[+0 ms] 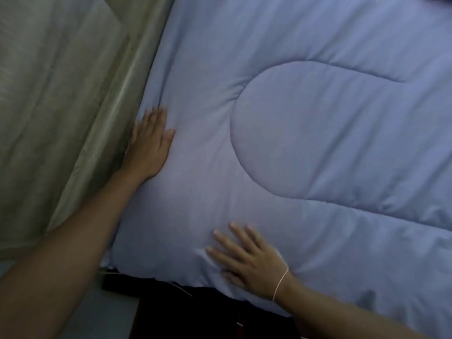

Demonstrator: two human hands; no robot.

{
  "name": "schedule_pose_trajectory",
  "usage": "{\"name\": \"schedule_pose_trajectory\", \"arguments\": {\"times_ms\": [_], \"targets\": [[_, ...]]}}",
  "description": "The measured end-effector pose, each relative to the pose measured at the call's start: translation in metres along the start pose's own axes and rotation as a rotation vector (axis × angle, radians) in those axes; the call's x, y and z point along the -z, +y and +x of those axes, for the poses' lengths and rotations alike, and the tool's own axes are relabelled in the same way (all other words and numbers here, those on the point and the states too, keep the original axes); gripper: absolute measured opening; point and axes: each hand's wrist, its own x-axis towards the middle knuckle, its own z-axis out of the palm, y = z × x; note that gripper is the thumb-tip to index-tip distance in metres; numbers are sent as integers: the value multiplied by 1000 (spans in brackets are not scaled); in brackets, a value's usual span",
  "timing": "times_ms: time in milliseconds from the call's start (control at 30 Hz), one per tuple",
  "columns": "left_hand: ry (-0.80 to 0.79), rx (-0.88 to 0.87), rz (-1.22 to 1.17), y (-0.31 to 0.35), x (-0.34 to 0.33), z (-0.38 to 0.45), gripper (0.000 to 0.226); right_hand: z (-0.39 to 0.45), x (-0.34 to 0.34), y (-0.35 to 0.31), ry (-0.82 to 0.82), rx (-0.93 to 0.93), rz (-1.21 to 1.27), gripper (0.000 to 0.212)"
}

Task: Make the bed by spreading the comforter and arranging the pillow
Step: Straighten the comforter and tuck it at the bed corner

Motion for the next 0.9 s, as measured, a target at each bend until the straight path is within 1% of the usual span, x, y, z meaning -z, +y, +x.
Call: {"name": "schedule_pose_trajectory", "arguments": {"times_ms": [67, 133, 167, 200, 233, 300, 333, 400, 433, 500, 567, 600, 667, 700, 733, 800, 833, 900], "targets": [[21, 28, -25, 0, -6, -13, 62, -13, -13, -11, -33, 55, -84, 62], [55, 65, -52, 2, -13, -28, 63, -22, -29, -15, -23, 95, -157, 64], [82, 84, -69, 1, -16, -37, 64, -25, -34, -17, -54, 132, -170, 63], [109, 97, -84, 2, -18, -46, 64, -31, -42, -20, -126, 167, -173, 62], [118, 109, -100, 3, -20, -56, 65, -38, -48, -23, -232, 191, -172, 62], [92, 111, -112, 6, -22, -77, 71, -53, -54, -24, -460, 198, -141, 59], [64, 107, -98, 7, -22, -88, 75, -60, -55, -24, -515, 188, -116, 57], [-6, 89, -54, 11, -17, -111, 86, -69, -48, -30, -482, 179, -87, 52], [-44, 93, -44, 11, -14, -122, 91, -70, -38, -34, -413, 162, -66, 49], [-156, 117, -15, 8, -8, -141, 99, -63, -10, -40, -232, 119, 59, 45], [-243, 113, 39, 8, 0, -155, 105, -46, 37, -26, -127, 56, 103, 47], [-283, 127, 64, 11, 8, -158, 109, -38, 60, -12, -98, -5, 102, 51], [-370, 169, 106, 26, 27, -157, 118, -25, 97, 22, -57, -166, 71, 58], [-383, 174, 122, 39, 40, -154, 121, -22, 117, 39, -57, -266, 68, 59], [-376, 172, 126, 53, 52, -148, 119, -22, 136, 56, -76, -366, 80, 57], [-341, 143, 139, 86, 76, -132, 103, -29, 167, 84, -138, -544, 96, 56], [-312, 111, 140, 101, 83, -122, 94, -35, 175, 95, -166, -617, 99, 57], [-245, 41, 134, 134, 105, -101, 86, -48, 193, 115, -200, -729, 100, 57]]}}
